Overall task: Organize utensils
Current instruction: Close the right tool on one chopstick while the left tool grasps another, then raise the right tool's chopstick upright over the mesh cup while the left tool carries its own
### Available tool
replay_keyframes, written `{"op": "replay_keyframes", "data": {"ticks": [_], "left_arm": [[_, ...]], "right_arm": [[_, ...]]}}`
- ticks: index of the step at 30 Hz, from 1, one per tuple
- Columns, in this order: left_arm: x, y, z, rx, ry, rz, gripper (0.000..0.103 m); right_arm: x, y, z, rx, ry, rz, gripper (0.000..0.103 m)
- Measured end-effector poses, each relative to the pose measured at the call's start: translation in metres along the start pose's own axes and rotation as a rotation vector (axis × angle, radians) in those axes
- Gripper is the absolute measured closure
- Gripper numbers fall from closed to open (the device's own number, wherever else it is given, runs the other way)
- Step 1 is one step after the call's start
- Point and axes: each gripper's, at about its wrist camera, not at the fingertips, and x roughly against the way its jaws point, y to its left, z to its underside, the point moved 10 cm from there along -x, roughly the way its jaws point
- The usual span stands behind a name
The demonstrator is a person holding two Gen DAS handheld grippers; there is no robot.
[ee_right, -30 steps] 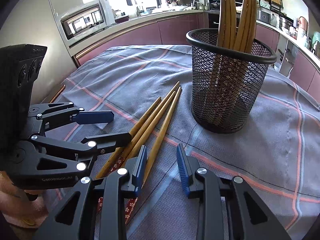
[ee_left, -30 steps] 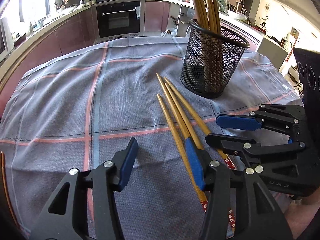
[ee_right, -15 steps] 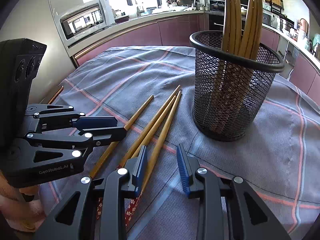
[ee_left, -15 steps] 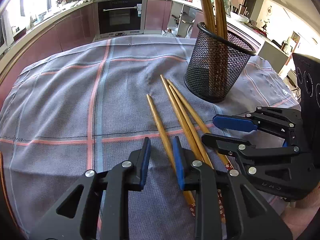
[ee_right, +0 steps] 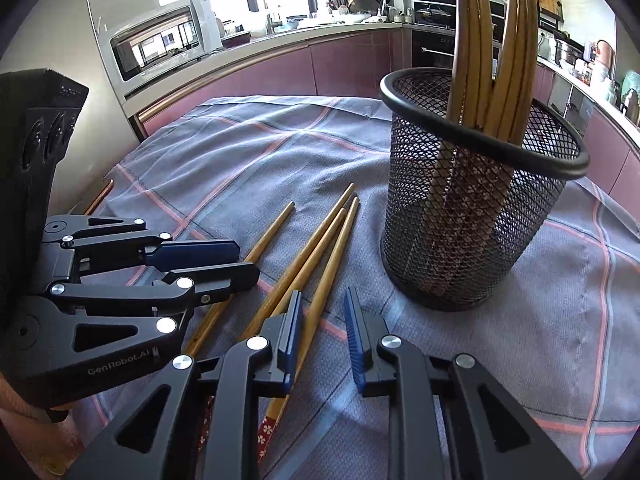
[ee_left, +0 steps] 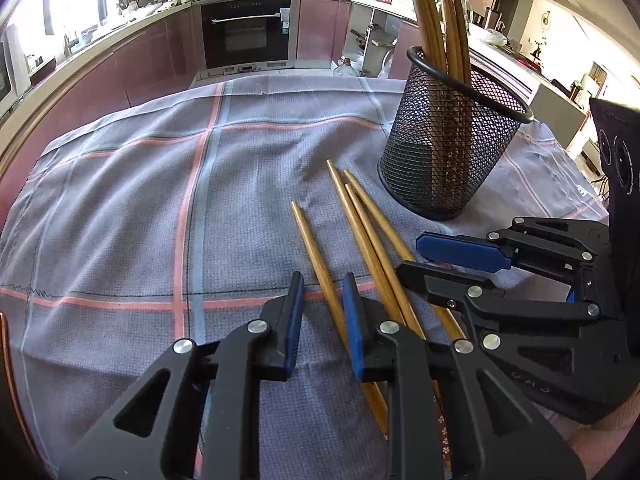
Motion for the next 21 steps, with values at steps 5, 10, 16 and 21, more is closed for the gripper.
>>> {"op": "replay_keyframes", "data": {"ticks": [5,10,16,21], "left_arm": [[-0.0014,-0.0005,-0.0004,-0.001,-0.002,-0.005,0.084],[-0.0021,-0.0008,-0.0003,-0.003,-0.003,-0.008,0.085],[-0.0033,-0.0010,-0.0016,0.009,-0.001,-0.001,0.091],[-0.0036,-0.0005,-0.0012,0.024,-0.003,0.008,0.093]], "right_arm": [[-0.0029,0.0006,-0.0023,-0.003,0.000,0.001,0.085],[-0.0039,0.0009,-0.0032,-0.010,-0.001,0.004,0.088],[-0.0046,-0.0034,-0.0035,-0.041,-0.005,-0.003,0.095],[-0.0038,-0.0055,-0.0034,-0.054,-0.005,-0.013,0.097]]}}
